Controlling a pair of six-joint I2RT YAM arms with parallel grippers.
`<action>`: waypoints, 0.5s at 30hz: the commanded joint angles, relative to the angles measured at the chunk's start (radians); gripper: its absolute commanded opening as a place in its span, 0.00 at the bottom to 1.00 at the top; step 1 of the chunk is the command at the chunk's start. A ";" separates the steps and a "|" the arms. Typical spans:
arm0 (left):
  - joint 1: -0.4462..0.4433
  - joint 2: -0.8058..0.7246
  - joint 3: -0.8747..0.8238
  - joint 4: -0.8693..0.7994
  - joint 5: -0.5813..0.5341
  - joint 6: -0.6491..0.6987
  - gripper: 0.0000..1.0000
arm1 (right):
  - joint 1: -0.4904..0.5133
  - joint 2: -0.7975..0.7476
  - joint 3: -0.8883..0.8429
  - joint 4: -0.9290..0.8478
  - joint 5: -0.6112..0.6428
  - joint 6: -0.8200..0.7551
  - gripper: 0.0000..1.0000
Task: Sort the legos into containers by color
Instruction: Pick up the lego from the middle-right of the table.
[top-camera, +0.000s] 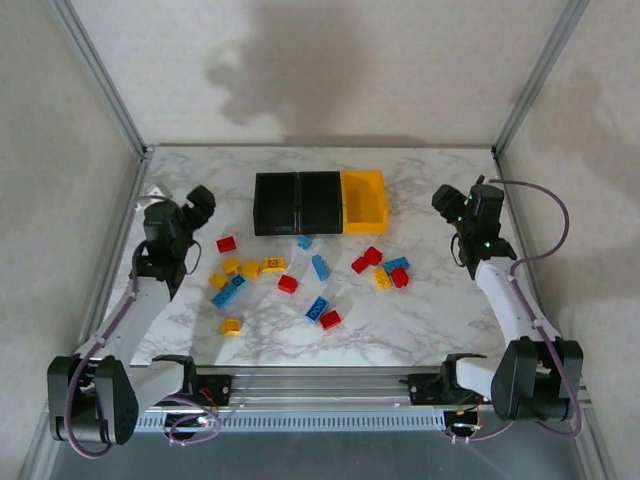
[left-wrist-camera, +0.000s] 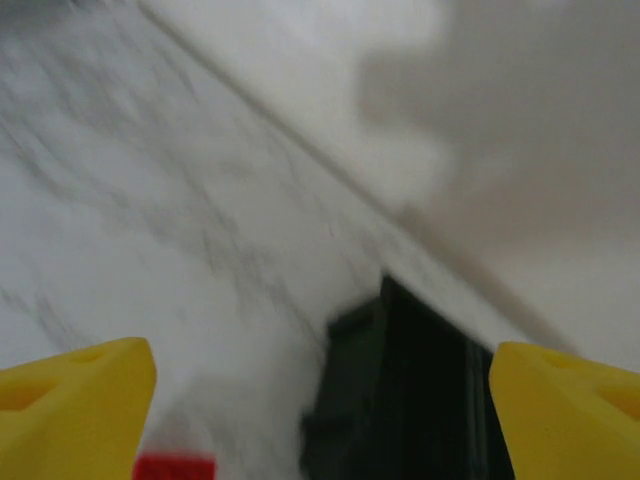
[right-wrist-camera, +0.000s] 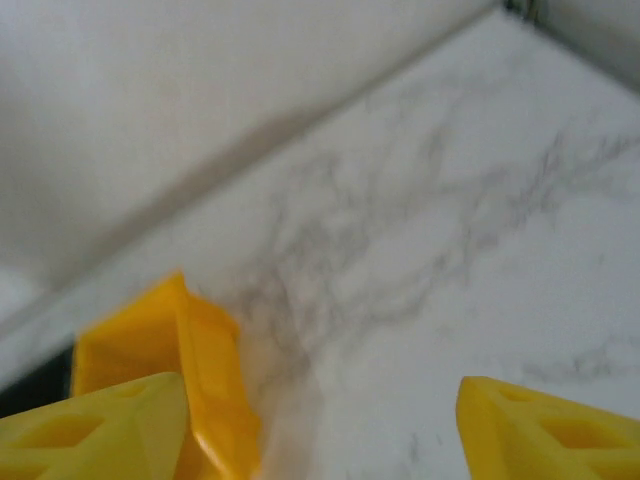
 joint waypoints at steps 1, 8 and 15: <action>-0.060 -0.002 0.029 -0.210 0.253 0.002 0.78 | 0.039 0.026 0.060 -0.305 -0.101 -0.011 0.62; -0.324 -0.078 -0.035 -0.250 0.247 -0.070 0.75 | 0.164 0.097 0.041 -0.459 -0.065 -0.039 0.60; -0.532 -0.043 -0.078 -0.218 0.164 -0.127 0.72 | 0.257 0.123 0.009 -0.471 -0.021 -0.043 0.62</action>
